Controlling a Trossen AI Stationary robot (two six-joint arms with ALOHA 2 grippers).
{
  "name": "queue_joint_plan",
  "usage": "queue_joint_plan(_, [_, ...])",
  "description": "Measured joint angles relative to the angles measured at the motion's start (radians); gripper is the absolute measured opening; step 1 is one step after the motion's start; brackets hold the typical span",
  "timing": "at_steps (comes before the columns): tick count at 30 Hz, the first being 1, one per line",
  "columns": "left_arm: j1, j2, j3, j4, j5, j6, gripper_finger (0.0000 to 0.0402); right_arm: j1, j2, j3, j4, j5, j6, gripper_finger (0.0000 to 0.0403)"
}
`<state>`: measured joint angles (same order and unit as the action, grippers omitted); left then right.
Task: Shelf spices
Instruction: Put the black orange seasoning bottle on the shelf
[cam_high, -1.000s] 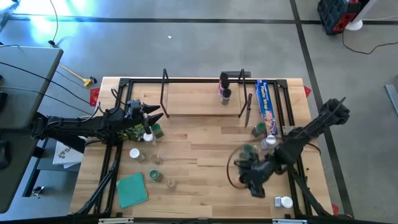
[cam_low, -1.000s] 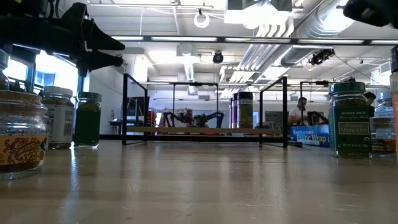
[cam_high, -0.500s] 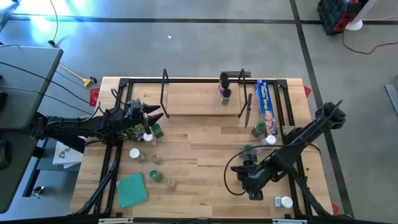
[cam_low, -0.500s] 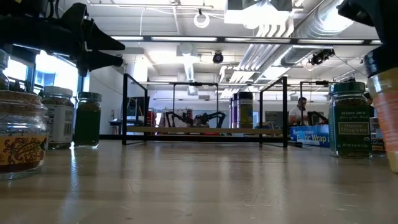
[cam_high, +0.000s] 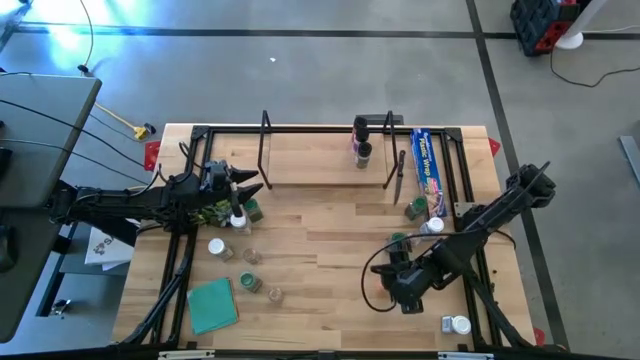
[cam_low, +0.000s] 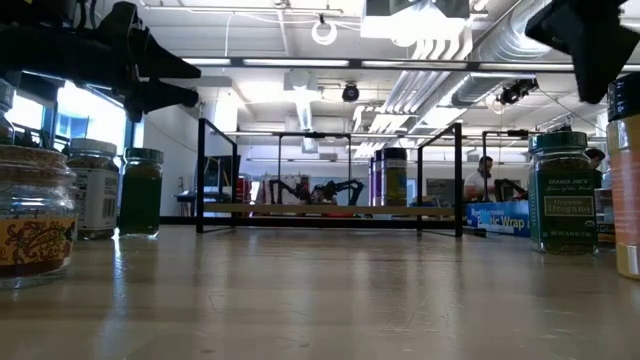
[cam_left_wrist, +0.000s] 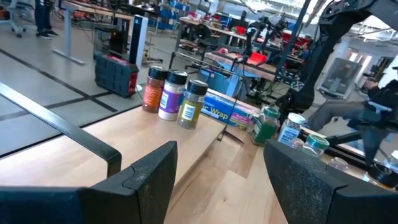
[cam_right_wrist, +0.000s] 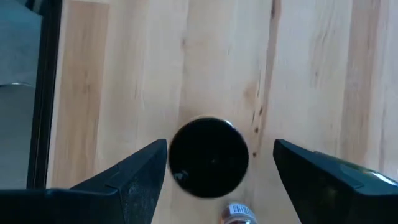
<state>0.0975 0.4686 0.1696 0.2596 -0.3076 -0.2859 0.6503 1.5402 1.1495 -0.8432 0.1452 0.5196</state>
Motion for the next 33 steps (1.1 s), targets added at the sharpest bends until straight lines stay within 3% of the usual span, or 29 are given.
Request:
queue_joint_plan(6, [0.000,0.000,0.000,0.000,0.023,-0.016,0.0234,-0.013,0.000,-0.062,0.094,-0.041,-0.052,0.0291])
queue_joint_plan(9, [-0.001,0.004,0.000,0.015,0.088,0.007,0.0234,-0.013,0.000,-0.096,0.139,-0.041,-0.074,0.0285])
queue_joint_plan(13, [-0.042,0.054,0.000,0.115,0.167,0.065,0.0229,-0.025,0.000,-0.119,0.166,-0.042,-0.046,0.0235])
queue_joint_plan(15, [-0.075,0.100,0.000,0.175,0.161,0.093,0.0221,-0.045,0.000,-0.115,0.170,-0.029,-0.022,0.0195])
queue_joint_plan(17, [-0.105,0.154,0.001,0.231,0.138,0.106,0.0214,-0.072,0.001,-0.099,0.166,0.001,0.003,0.0184])
queue_joint_plan(23, [-0.164,0.344,0.142,0.168,0.078,0.127,0.0196,-0.194,0.001,0.033,0.126,0.014,-0.004,0.0184])
queue_joint_plan(29, [-0.177,0.532,0.323,-0.030,0.088,0.226,0.0190,-0.356,0.001,0.277,-0.135,0.109,-0.043,0.0184])
queue_joint_plan(33, [-0.177,0.641,0.351,-0.004,0.090,0.256,0.0190,-0.506,-0.002,0.425,-0.267,0.161,-0.050,0.0184])
